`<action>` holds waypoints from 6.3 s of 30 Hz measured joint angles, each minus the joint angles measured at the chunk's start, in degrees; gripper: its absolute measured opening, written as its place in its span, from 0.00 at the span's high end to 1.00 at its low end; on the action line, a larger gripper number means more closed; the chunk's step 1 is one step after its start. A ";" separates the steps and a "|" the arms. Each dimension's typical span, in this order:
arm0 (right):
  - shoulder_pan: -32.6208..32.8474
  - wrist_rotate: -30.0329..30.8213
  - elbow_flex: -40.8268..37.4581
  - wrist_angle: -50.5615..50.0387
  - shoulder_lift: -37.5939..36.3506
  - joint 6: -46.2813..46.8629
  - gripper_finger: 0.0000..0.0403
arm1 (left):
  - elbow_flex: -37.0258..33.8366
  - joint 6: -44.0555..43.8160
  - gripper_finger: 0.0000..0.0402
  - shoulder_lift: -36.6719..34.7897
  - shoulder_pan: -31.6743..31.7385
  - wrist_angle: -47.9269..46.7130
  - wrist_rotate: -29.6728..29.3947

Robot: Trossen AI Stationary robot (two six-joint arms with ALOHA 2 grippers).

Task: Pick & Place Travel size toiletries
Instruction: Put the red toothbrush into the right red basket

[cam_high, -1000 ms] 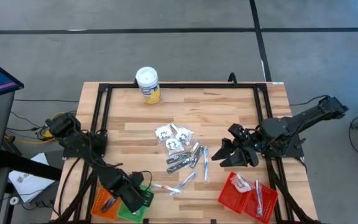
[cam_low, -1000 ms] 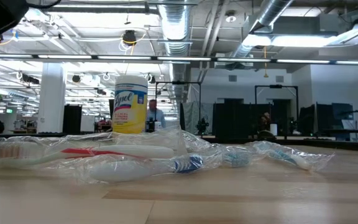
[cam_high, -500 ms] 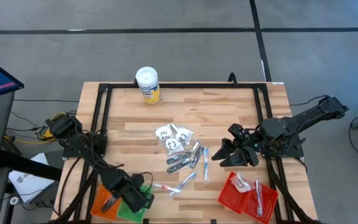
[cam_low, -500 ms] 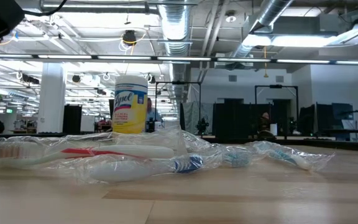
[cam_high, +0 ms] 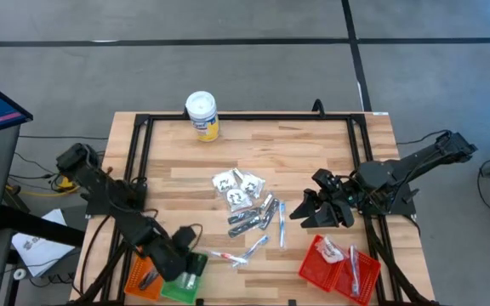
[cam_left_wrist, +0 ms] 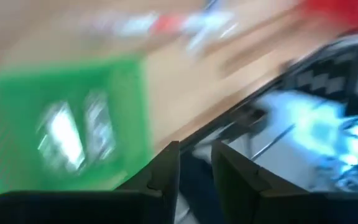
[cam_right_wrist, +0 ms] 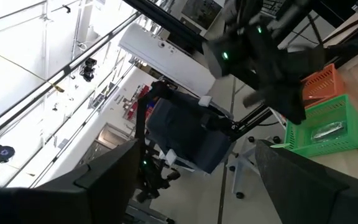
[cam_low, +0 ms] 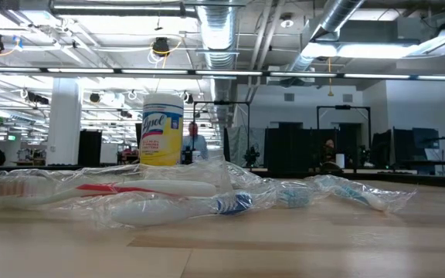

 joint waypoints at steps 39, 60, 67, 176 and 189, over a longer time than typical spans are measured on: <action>-7.79 13.26 0.02 -3.96 -0.04 2.02 0.22 | -0.12 91.22 0.82 10.47 18.11 3.91 10.28; -9.66 12.64 0.02 -4.86 -0.02 2.95 0.22 | -0.12 94.78 0.31 20.50 15.81 11.90 12.91; -9.66 12.71 0.02 -4.79 -0.02 3.06 0.22 | -0.12 94.76 0.57 21.51 15.95 11.59 13.00; -20.41 7.98 2.99 22.97 10.82 -5.99 0.64 | -0.12 61.28 1.00 -6.25 39.05 61.02 6.92; -20.46 7.91 2.99 21.87 10.80 -6.09 0.91 | -0.12 61.10 1.00 -6.25 39.05 61.03 7.38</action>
